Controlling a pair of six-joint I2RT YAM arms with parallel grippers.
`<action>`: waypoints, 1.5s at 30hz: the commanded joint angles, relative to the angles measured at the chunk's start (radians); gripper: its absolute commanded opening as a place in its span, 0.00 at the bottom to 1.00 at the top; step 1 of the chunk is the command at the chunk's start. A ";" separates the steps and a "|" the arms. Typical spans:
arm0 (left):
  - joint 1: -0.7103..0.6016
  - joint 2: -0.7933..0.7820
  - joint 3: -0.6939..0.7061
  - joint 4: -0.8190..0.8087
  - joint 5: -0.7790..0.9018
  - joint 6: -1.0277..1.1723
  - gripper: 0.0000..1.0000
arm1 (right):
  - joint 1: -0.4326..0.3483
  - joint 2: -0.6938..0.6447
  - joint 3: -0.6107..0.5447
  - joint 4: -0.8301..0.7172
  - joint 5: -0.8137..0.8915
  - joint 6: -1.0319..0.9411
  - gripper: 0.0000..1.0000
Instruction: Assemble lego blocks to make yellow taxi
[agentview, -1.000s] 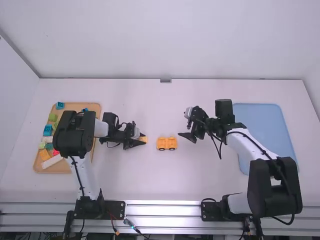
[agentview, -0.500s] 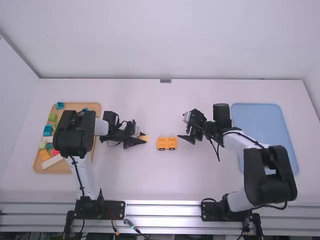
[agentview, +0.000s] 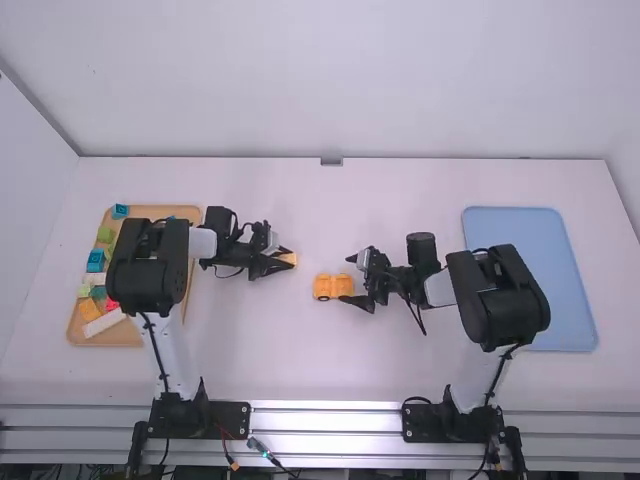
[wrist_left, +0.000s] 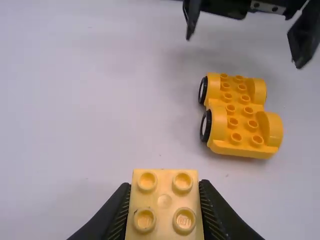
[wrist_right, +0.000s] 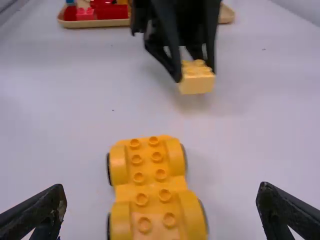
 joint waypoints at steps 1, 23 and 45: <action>-0.008 0.011 0.013 -0.007 0.038 -0.007 0.02 | 0.025 0.008 -0.005 0.006 -0.007 0.006 0.99; -0.016 -0.010 0.010 -0.077 0.063 0.004 0.02 | 0.068 0.190 0.051 0.113 0.018 -0.024 0.99; -0.127 -0.080 0.010 -0.139 -0.014 0.032 0.02 | 0.083 0.192 0.050 0.120 0.144 0.010 0.53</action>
